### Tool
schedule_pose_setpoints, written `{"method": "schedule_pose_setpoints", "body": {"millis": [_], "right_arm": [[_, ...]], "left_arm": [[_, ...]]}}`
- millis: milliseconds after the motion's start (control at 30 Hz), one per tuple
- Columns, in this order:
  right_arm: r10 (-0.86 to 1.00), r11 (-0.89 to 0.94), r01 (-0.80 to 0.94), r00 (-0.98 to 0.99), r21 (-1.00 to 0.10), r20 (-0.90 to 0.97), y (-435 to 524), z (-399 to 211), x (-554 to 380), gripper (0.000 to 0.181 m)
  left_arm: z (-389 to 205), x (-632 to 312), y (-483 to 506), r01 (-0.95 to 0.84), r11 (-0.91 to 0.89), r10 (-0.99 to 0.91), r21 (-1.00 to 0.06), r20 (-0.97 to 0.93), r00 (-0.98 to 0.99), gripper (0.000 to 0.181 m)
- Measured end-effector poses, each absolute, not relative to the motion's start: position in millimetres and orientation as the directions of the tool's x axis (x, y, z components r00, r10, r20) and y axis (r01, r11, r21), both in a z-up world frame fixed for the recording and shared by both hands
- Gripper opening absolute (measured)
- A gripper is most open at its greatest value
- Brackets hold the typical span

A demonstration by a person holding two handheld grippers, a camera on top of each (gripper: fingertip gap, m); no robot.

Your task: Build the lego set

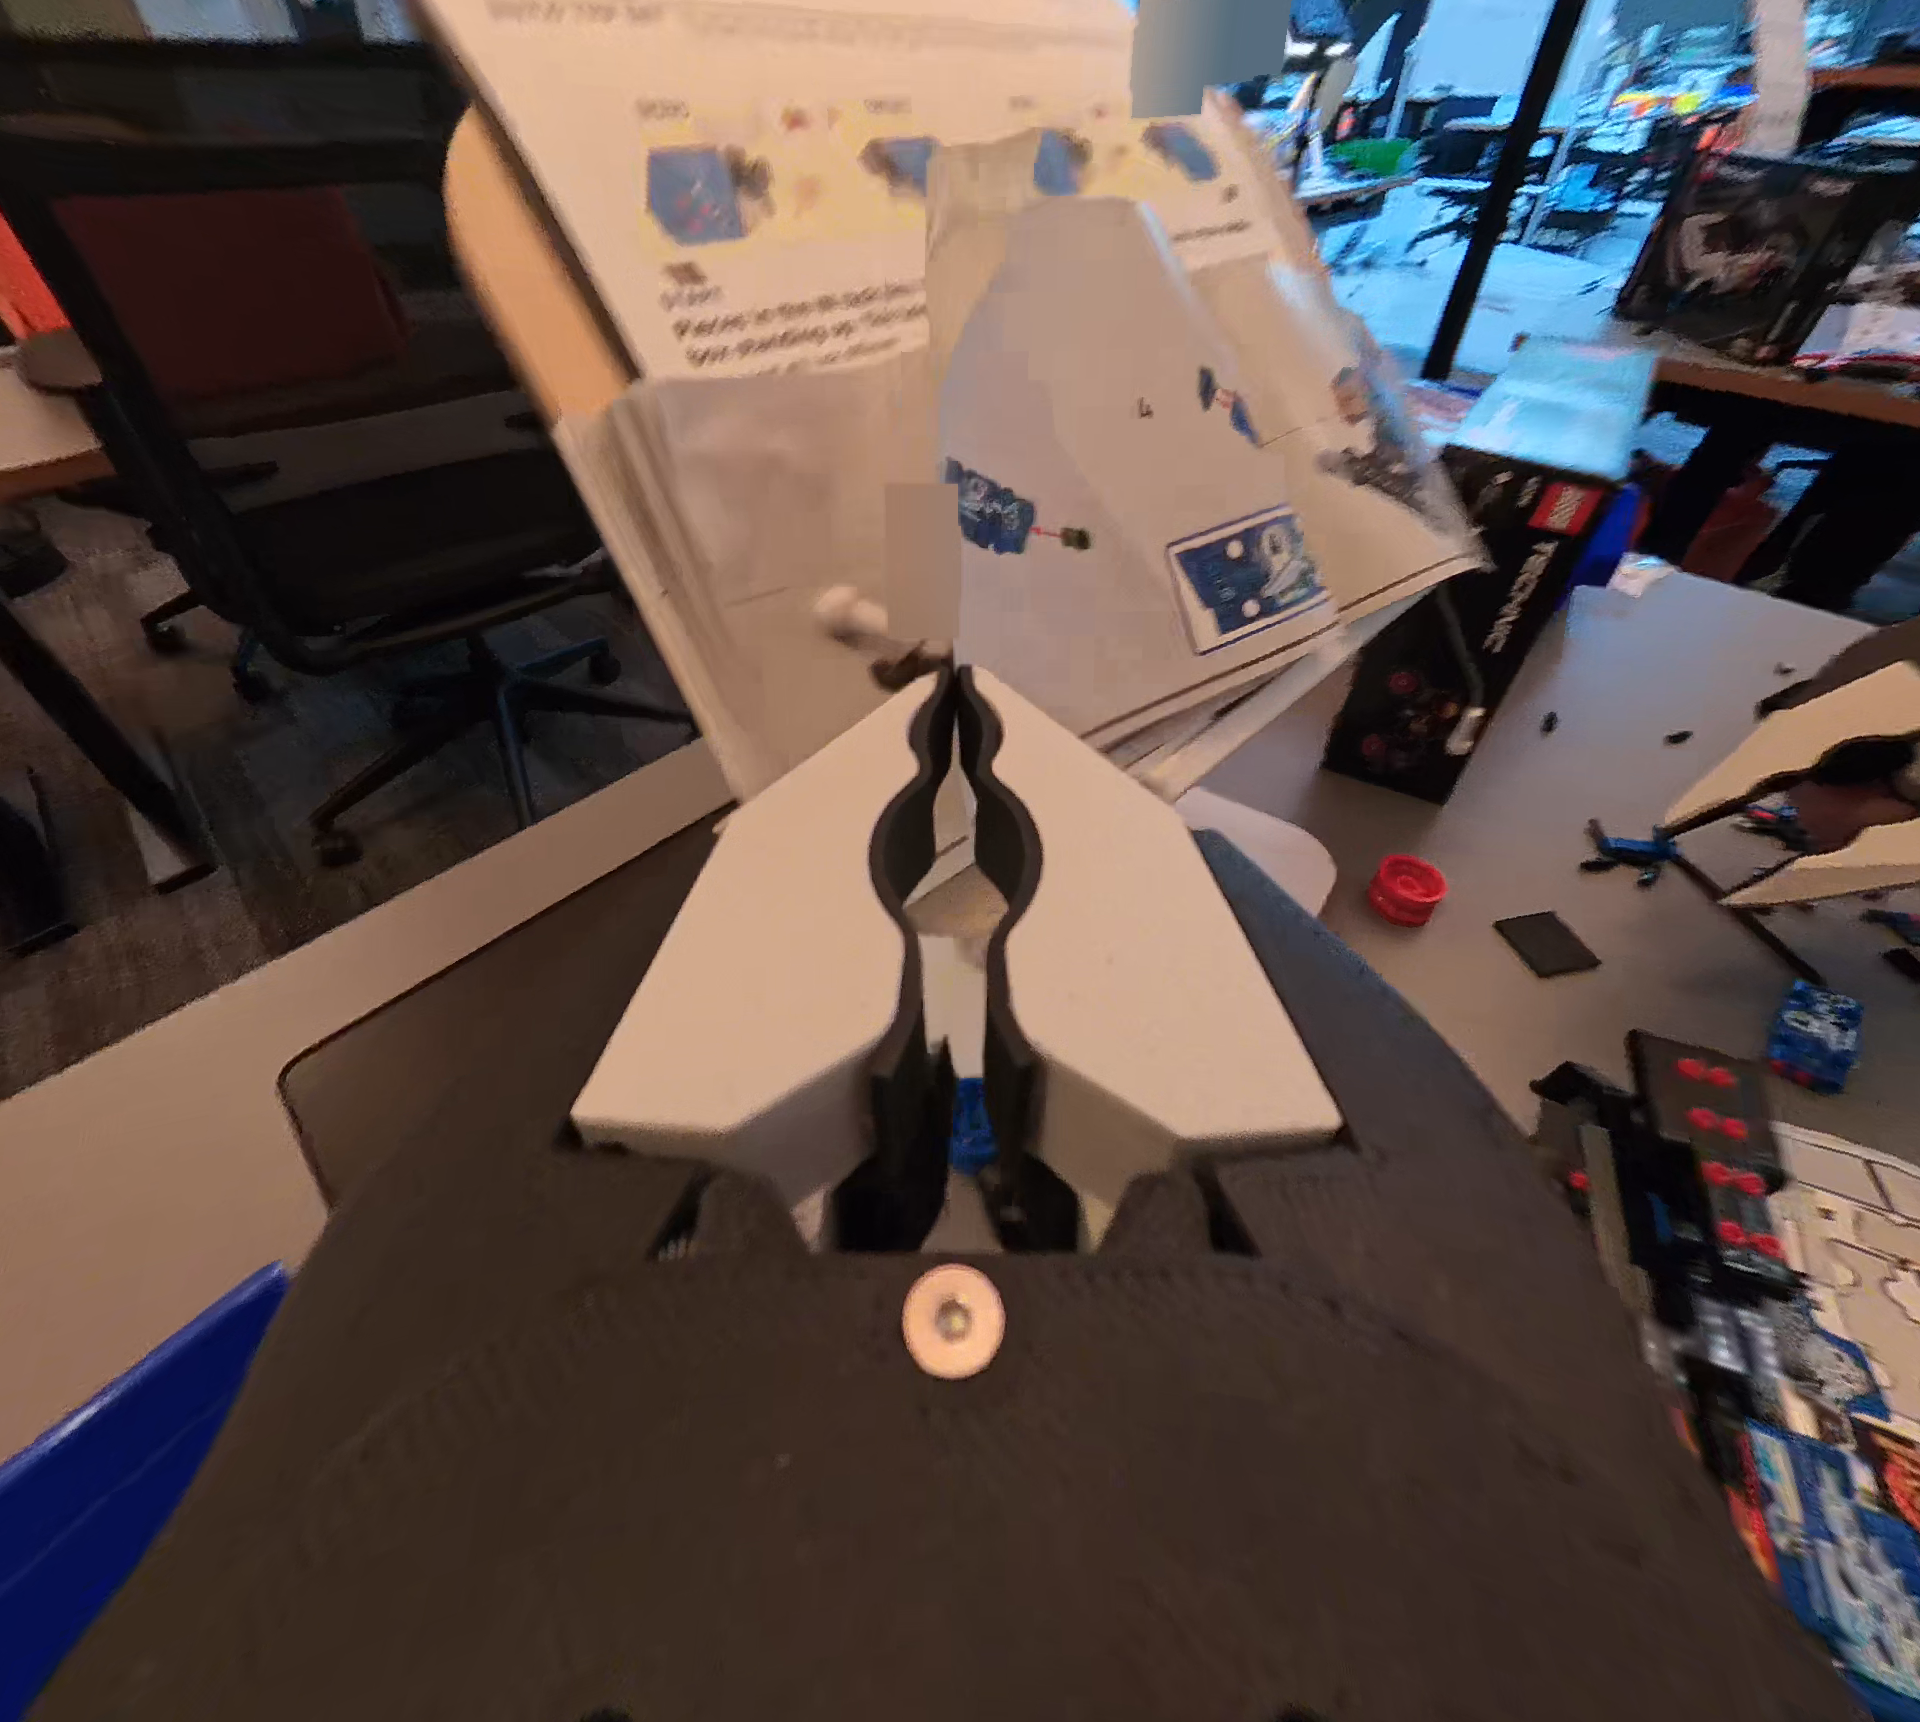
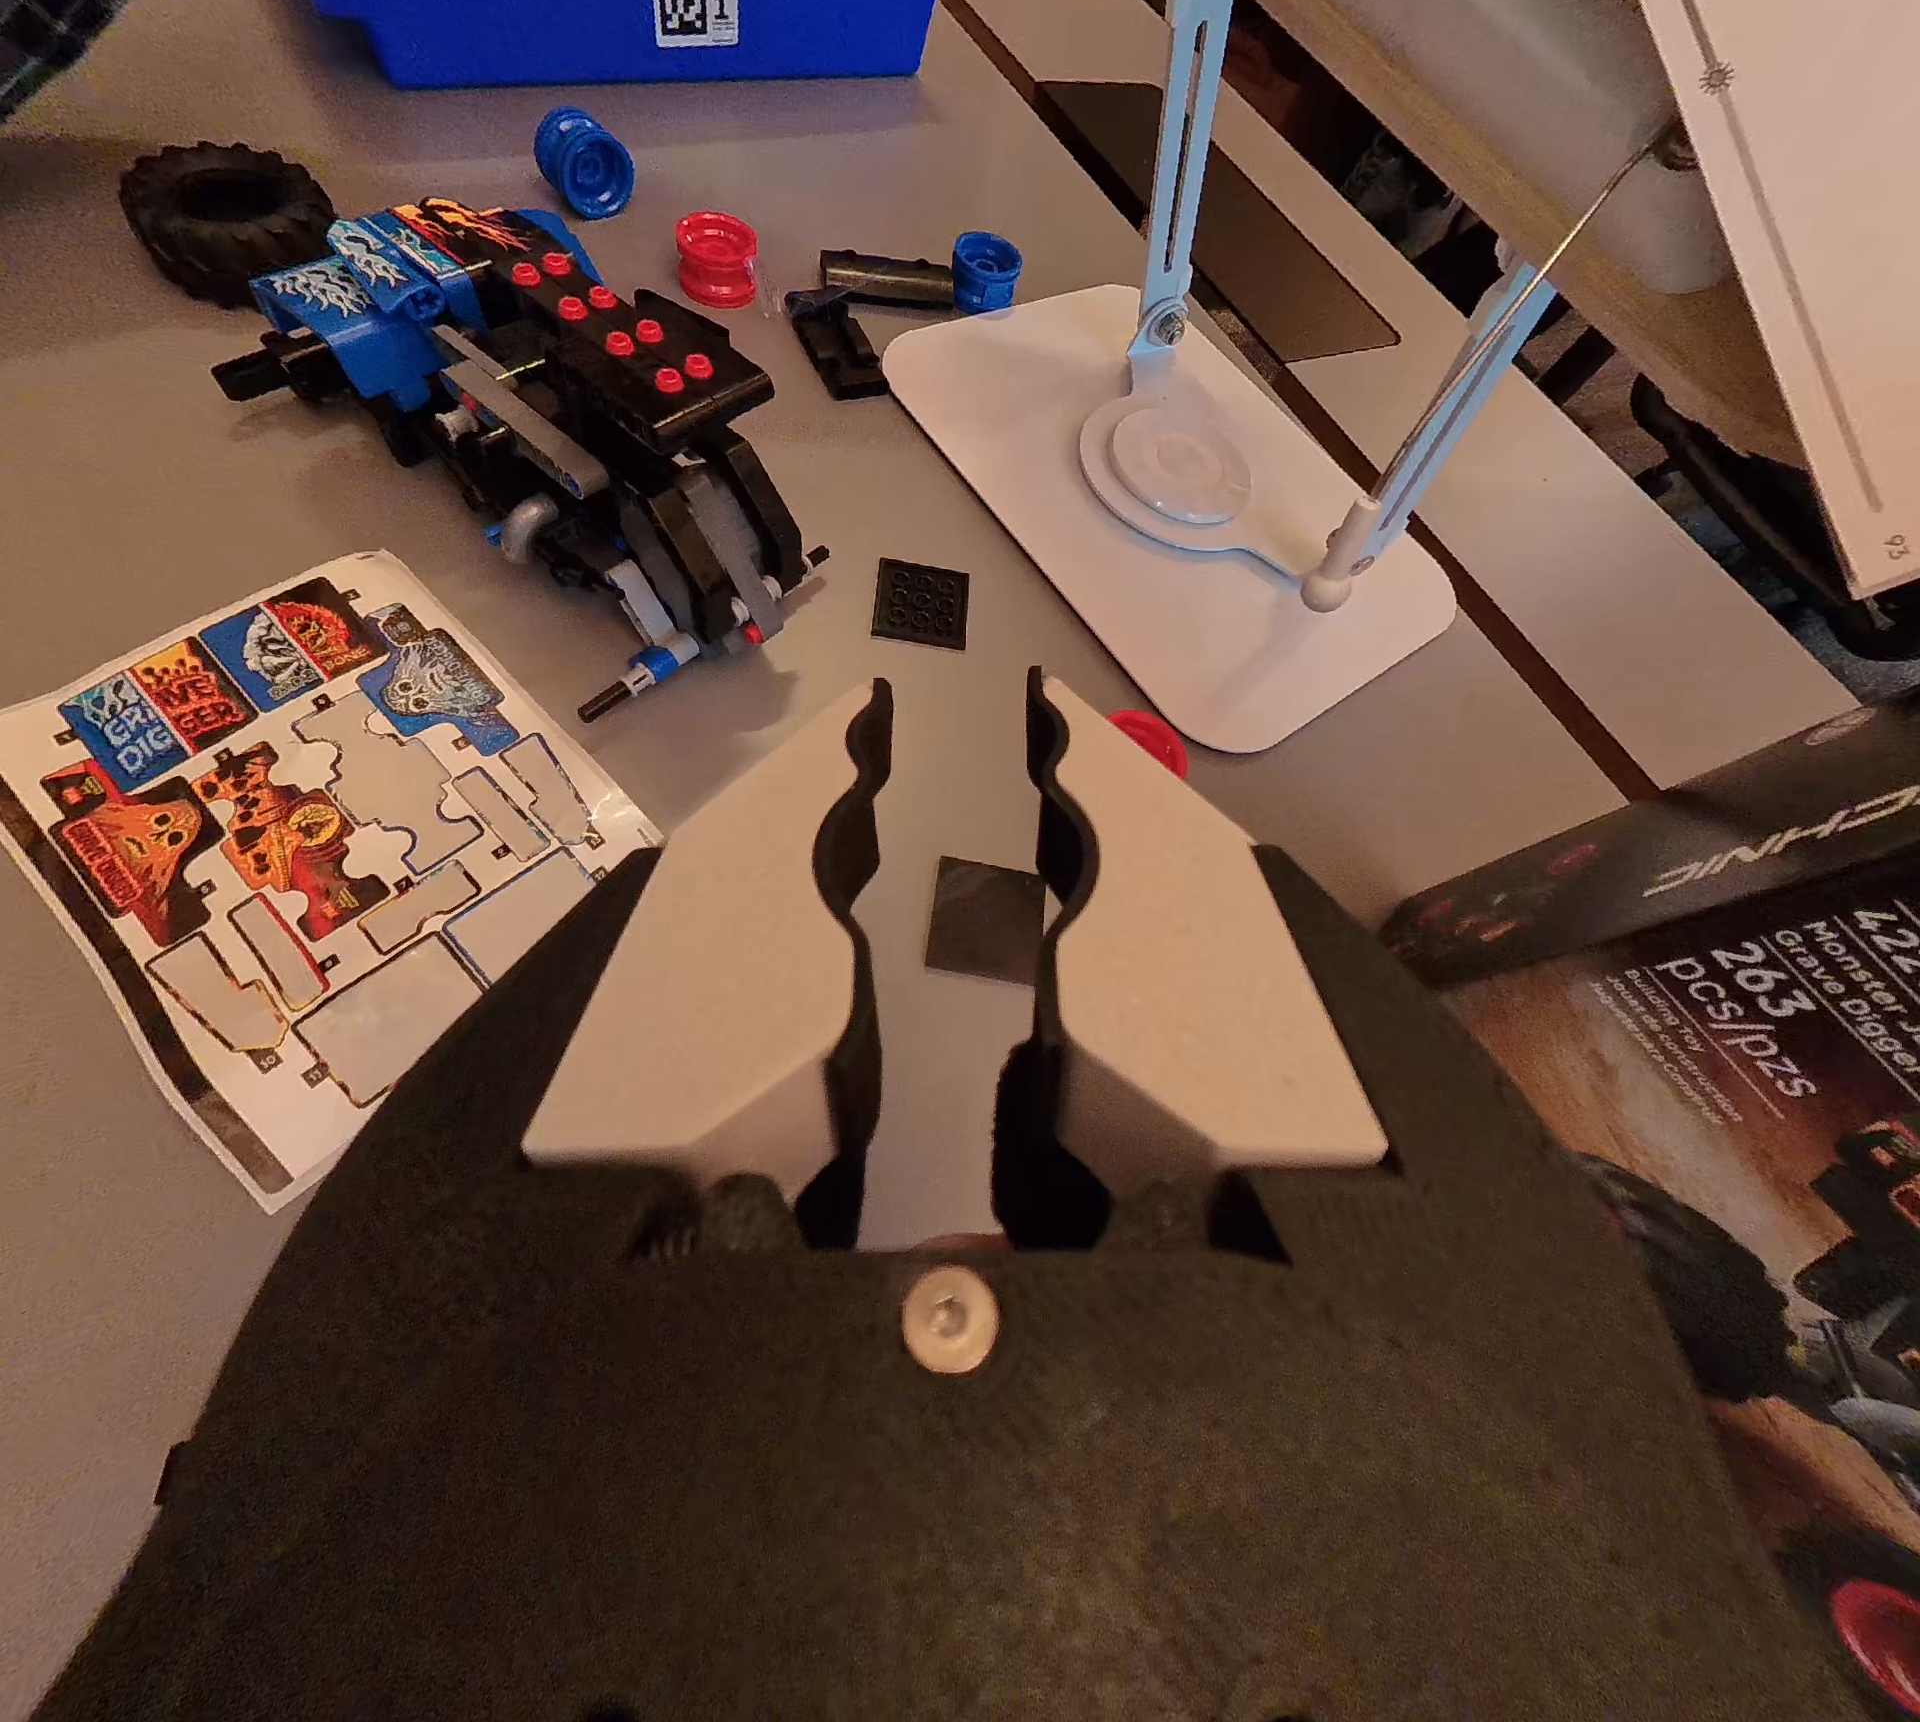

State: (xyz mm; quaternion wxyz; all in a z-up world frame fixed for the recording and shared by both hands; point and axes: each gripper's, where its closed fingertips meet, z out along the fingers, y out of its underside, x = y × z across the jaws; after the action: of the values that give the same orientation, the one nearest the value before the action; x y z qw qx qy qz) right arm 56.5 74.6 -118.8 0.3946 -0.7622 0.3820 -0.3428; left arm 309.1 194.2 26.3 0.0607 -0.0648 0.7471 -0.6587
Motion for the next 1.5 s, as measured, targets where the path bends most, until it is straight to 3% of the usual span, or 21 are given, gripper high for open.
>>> {"method": "schedule_pose_setpoints", "body": {"millis": [233, 433, 600, 833, 1033, 1500], "right_arm": [[-0.854, -0.397, -0.310, 0.470, -0.864, 0.224, 74, -118, 57, 0.024], [-0.856, -0.397, -0.305, 0.463, -0.866, 0.230, 72, -115, 56, 0.025], [-0.857, -0.397, -0.298, 0.459, -0.868, 0.235, 71, -112, 55, 0.025], [-0.856, -0.402, -0.296, 0.458, -0.867, 0.240, 71, -111, 54, 0.025], [-0.852, -0.406, -0.296, 0.464, -0.864, 0.242, 72, -112, 54, 0.025], [-0.850, -0.413, -0.296, 0.466, -0.861, 0.247, 73, -112, 54, 0.024]], "left_arm": [[73, 221, 160, 0.149, 0.072, 0.001, -0.986, -0.149, -0.989, 0.000], [63, 166, 122, 0.280, 0.141, 0.095, -0.950, -0.269, -0.959, 0.000], [58, 160, 118, 0.249, 0.135, 0.136, -0.959, -0.231, -0.963, 0.000], [38, 219, 138, 0.242, 0.253, -0.021, -0.937, -0.256, -0.966, 0.000], [46, 265, 175, 0.102, 0.163, -0.117, -0.981, -0.122, -0.986, 0.000], [48, 284, 195, 0.107, 0.184, -0.193, -0.977, -0.143, -0.971, 0.000]]}}
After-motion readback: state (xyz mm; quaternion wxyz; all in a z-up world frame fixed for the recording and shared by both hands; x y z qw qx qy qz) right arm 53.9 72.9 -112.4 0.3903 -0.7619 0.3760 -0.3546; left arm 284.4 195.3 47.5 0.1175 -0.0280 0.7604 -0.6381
